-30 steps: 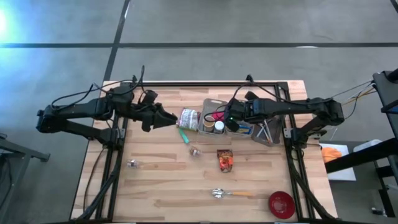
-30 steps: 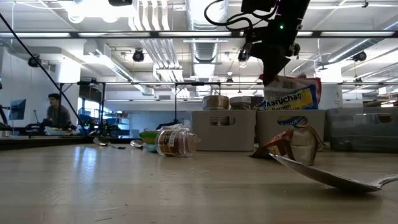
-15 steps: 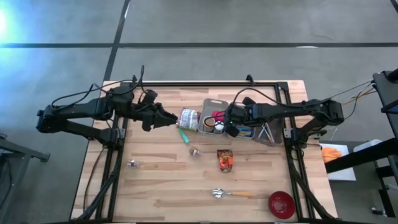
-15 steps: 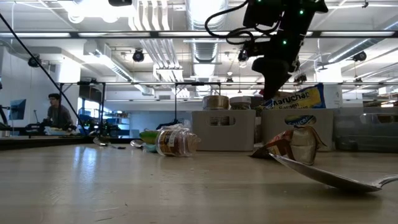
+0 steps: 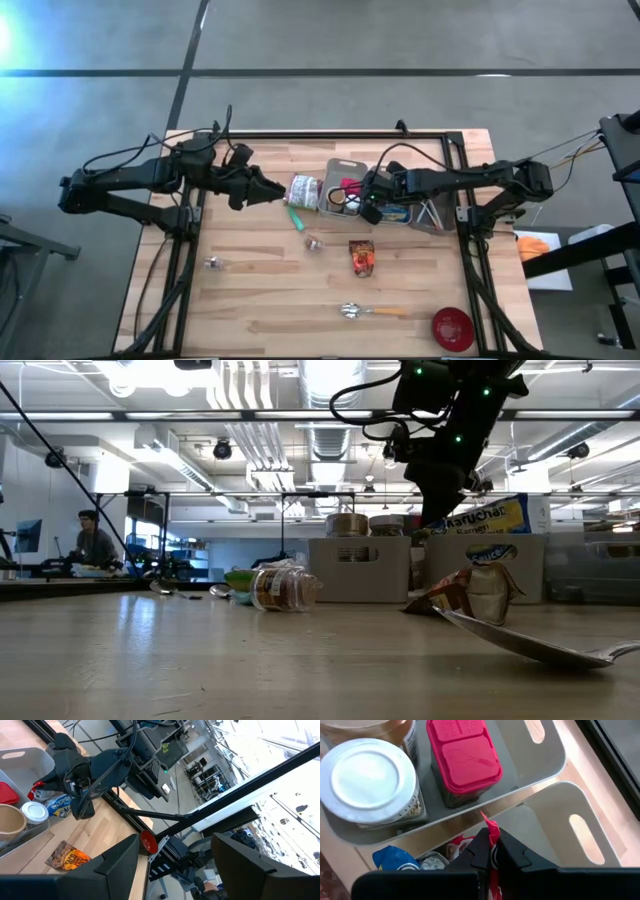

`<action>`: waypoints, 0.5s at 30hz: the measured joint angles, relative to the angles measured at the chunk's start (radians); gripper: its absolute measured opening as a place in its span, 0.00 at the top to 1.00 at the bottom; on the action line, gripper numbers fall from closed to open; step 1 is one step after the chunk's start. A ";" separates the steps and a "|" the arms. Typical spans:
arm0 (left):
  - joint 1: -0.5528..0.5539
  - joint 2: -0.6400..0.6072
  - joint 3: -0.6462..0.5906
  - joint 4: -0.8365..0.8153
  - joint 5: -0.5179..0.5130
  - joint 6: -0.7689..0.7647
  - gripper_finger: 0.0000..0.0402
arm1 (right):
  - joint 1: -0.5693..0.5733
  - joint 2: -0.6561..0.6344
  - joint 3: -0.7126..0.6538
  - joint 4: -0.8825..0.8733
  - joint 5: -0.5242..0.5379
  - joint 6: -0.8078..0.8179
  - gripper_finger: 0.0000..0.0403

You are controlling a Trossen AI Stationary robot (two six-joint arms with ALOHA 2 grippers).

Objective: Pick & Place Food Item
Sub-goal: Put the red noodle pack into the right gray bin

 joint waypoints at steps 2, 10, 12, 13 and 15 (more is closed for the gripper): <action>0.000 0.000 0.000 0.000 0.000 0.000 0.37 | 0.000 0.000 -0.001 0.003 0.000 0.000 0.97; 0.000 0.000 0.000 -0.001 0.000 0.000 0.37 | 0.000 0.000 0.002 0.006 -0.028 0.000 0.94; 0.000 0.000 0.000 -0.002 0.000 0.000 0.37 | -0.003 0.000 0.003 0.009 -0.050 0.000 0.89; 0.000 0.000 0.000 -0.002 0.000 0.000 0.37 | -0.003 0.000 0.003 0.011 -0.058 0.000 0.86; 0.000 0.000 0.000 -0.002 0.000 0.000 0.37 | -0.003 0.000 0.003 0.013 -0.072 0.000 0.79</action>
